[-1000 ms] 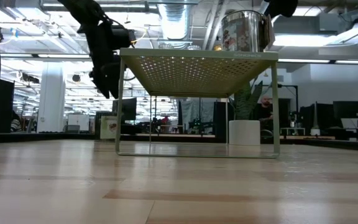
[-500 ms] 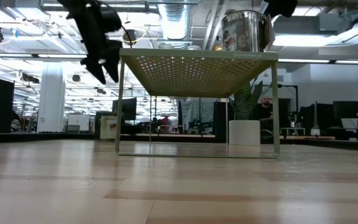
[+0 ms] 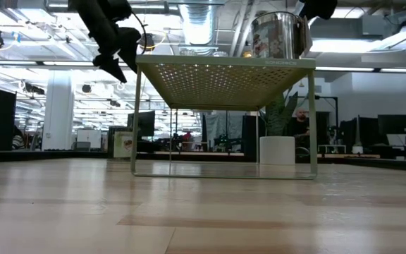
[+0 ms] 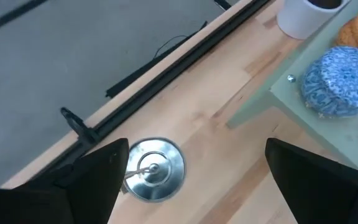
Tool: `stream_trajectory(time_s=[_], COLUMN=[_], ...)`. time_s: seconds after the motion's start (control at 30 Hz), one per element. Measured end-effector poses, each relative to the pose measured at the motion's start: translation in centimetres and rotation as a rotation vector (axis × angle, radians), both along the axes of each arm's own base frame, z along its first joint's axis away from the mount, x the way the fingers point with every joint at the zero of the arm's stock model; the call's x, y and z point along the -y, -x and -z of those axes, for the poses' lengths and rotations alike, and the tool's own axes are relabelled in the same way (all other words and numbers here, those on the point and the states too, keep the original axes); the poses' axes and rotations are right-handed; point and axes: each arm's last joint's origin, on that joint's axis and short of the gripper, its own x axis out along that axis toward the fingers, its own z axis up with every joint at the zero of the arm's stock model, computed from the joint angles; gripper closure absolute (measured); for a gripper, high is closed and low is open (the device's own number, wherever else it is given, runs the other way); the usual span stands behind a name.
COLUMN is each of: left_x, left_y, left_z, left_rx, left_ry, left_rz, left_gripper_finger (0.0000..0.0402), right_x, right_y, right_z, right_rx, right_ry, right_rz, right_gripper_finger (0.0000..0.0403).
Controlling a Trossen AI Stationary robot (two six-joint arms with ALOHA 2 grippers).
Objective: Stock candles and holders on shelf
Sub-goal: Put the top silver scented candle can on the shelf aligned with the other silver scented candle
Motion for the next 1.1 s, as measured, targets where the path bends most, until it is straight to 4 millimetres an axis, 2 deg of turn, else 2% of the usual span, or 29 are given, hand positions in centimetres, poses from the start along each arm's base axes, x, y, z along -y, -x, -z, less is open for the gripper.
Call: stream_trajectory(time_s=[0.37, 0.67, 1.1], left_x=[0.03, 0.03, 0.21], left_y=[-0.32, -0.39, -0.97], left_z=[0.05, 0.02, -0.27], left_rx=[0.06, 0.098, 0.176], left_ry=[0.055, 0.097, 0.138], left_rz=[0.037, -0.037, -0.096], left_gripper_finger=[0.0024, 0.0004, 0.0002], right_x=[0.0, 0.0, 0.0], right_y=[0.0, 0.01, 0.0], right_z=[0.0, -0.01, 0.0], right_rx=[0.0, 0.001, 0.0], right_ry=[0.0, 0.0, 0.0], right_rz=[0.0, 0.0, 0.0], right_gripper_finger=[0.0147, 0.0147, 0.0147])
